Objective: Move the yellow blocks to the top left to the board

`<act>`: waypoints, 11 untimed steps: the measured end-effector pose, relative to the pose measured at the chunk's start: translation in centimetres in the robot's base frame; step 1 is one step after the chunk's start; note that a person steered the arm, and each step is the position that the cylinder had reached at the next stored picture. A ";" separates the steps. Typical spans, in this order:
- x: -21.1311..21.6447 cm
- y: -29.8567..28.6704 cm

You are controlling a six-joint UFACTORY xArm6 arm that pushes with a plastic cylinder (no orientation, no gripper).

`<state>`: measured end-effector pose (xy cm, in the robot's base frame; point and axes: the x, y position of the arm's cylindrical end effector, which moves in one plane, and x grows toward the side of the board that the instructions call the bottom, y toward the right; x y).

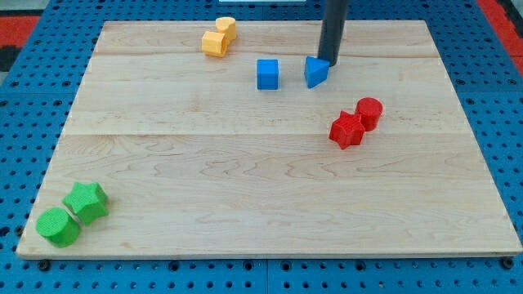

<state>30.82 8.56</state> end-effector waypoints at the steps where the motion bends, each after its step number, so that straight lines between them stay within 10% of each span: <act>1: 0.3 -6.9; 6: -4.4 -24.1; 11: -8.6 -25.8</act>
<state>22.17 -17.20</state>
